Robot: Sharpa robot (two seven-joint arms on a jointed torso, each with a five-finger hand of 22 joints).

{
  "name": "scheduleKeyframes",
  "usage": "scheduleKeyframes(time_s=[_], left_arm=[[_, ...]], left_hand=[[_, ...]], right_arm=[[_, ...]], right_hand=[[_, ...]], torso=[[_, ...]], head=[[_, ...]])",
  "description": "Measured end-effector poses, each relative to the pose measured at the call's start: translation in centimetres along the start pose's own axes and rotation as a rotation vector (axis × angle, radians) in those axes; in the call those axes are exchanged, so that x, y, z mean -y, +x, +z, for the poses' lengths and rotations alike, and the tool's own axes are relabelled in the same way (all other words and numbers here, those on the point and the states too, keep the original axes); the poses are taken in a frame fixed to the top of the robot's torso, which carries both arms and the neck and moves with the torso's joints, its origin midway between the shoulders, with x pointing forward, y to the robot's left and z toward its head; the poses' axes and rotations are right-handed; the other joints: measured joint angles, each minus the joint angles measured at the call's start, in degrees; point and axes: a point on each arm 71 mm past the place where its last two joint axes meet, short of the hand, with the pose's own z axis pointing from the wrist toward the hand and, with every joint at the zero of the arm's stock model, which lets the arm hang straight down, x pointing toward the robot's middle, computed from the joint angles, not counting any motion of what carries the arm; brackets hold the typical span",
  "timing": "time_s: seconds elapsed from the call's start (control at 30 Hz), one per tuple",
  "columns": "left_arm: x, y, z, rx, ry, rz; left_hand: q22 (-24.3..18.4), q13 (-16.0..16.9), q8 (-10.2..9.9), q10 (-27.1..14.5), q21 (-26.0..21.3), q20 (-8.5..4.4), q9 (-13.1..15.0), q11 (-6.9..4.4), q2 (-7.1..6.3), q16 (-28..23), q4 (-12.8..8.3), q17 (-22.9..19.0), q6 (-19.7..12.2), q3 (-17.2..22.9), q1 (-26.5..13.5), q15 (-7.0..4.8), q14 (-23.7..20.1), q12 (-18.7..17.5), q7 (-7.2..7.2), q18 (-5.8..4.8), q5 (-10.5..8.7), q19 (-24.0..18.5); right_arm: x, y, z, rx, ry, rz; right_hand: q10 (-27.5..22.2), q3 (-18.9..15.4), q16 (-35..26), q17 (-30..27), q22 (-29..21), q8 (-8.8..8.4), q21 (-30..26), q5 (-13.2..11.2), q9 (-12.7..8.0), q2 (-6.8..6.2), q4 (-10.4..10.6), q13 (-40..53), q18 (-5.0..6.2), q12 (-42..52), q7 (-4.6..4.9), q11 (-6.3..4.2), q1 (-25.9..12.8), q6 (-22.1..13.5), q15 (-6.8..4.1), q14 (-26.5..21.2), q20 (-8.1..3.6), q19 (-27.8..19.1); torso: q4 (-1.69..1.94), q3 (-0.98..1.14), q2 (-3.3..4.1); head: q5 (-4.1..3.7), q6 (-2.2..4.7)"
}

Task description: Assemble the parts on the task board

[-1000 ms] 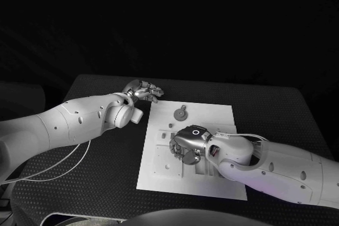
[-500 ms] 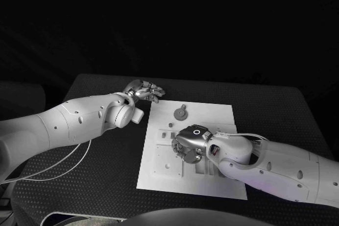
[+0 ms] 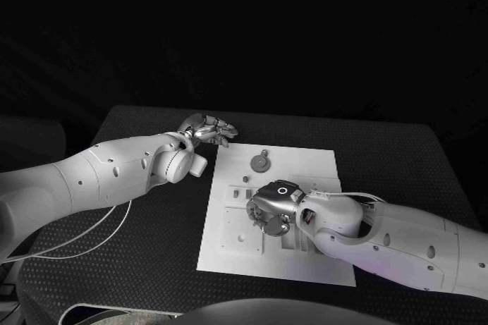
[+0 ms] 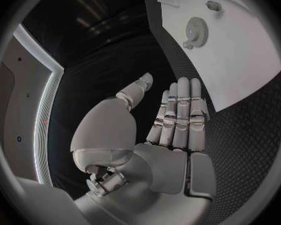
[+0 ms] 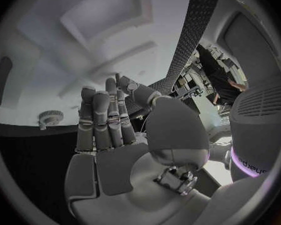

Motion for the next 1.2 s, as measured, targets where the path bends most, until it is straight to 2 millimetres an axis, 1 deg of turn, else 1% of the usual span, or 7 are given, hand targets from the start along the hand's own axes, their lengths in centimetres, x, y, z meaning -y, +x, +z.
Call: scheduleKeyframes(time_s=[0.07,0.2,0.37,0.47,0.73,0.87,1.2], left_arm=[[0.0,0.0,0.0,0.0,0.0,0.0],[0.0,-0.01,-0.02,0.0,0.0,0.0],[0.01,-0.01,-0.02,-0.001,0.0,0.0],[0.02,0.01,-0.03,-0.001,0.0,-0.001],[0.0,0.0,-0.03,-0.002,-0.001,-0.001],[-0.01,-0.03,-0.04,-0.001,-0.001,-0.001],[-0.02,-0.06,-0.06,-0.002,-0.002,-0.001]], left_hand=[[0.0,0.0,0.0,-0.2,0.0,0.0,0.0,-0.18,0.0,0.0,0.0,0.0,0.0,0.0,0.0,0.0,0.0,0.0,0.0,0.0,0.0,0.0],[0.0,0.0,0.0,-0.2,0.0,0.0,0.0,-0.18,0.0,0.0,0.0,0.1,0.0,0.0,0.0,0.0,0.0,0.0,0.0,0.0,0.0,0.0],[0.0,0.0,0.0,-0.2,0.0,0.0,0.0,-0.18,0.0,0.0,0.0,0.1,0.0,0.0,0.0,0.01,0.0,0.0,-0.01,0.0,0.0,0.0],[0.0,0.0,0.0,-0.2,0.0,0.0,0.0,-0.18,0.0,0.0,0.0,0.1,0.0,0.0,0.0,0.01,0.0,0.0,-0.01,0.0,0.0,0.0],[-0.1,0.0,0.0,-0.2,0.0,0.0,0.0,-0.19,0.0,0.0,0.0,0.1,0.0,0.0,0.0,0.01,0.0,0.0,-0.01,0.0,0.0,0.0],[-0.1,0.0,0.0,-0.1,0.0,0.0,0.0,-0.19,0.0,0.0,0.0,0.2,0.0,0.0,0.0,0.09,-0.1,0.0,-0.02,0.0,0.0,0.0],[-0.1,0.0,0.0,-0.3,0.0,0.0,0.0,-0.07,0.0,0.0,0.0,0.2,-0.2,0.0,0.0,0.1,-0.1,0.0,0.16,0.0,0.0,0.0]], right_arm=[[-0.03,0.0,0.05,0.0,-0.001,0.0],[-0.13,0.0,0.14,0.0,-0.003,0.0],[-0.32,0.0,0.32,0.0,-0.007,0.0],[-0.39,0.03,0.34,-0.001,-0.009,0.0],[-0.47,0.09,0.33,-0.004,-0.011,0.0],[-0.37,0.12,0.31,-0.005,-0.008,0.0],[-0.21,0.26,0.19,-0.009,-0.004,-0.005]], right_hand=[[0.0,0.0,0.0,0.0,0.0,0.0,0.0,0.0,0.0,0.01,0.0,0.0,0.0,0.0,0.01,0.0,0.0,0.0,0.01,0.0,0.0,0.0],[0.0,-0.1,0.0,0.0,0.0,-0.13,0.0,0.0,0.0,0.16,-0.1,0.0,0.0,0.0,0.02,0.0,0.2,0.0,0.05,0.0,0.0,0.0],[0.0,-0.1,0.0,0.0,0.0,0.07,0.0,0.0,0.0,0.22,-0.1,0.0,0.0,0.0,-0.05,0.0,0.2,-0.2,-0.27,0.0,0.0,0.0],[0.0,-0.1,0.0,0.0,0.0,0.08,0.0,0.0,0.0,0.22,-0.1,0.0,0.0,0.0,-0.19,0.0,0.2,0.0,-0.28,0.0,0.0,0.0],[0.0,0.0,0.0,0.0,0.0,0.08,0.0,0.0,0.0,0.22,-0.3,0.0,0.0,0.0,-0.22,0.0,0.2,0.0,-0.27,0.0,0.01,0.0],[0.0,0.0,0.0,0.0,0.0,0.08,0.0,0.0,0.5,0.22,-0.3,0.0,-0.01,0.0,-0.2,0.0,0.2,0.0,-0.27,0.0,0.01,0.0],[0.0,0.0,0.0,0.0,0.0,0.02,0.0,0.1,0.5,0.21,-0.3,0.1,-0.01,0.0,-0.09,0.0,0.2,0.1,-0.25,0.0,0.01,0.0]], torso=[[0.0,0.0,0.0],[0.0,0.0,0.0],[0.01,-0.02,0.0],[0.02,-0.03,-0.01],[0.02,-0.04,-0.01],[0.02,-0.04,-0.01],[0.0,0.02,-0.01]], head=[[0.0,-0.04],[0.0,-0.09],[-0.09,-0.05],[-0.12,-0.04],[-0.04,-0.09],[-0.03,-0.13],[-0.08,-0.23]])
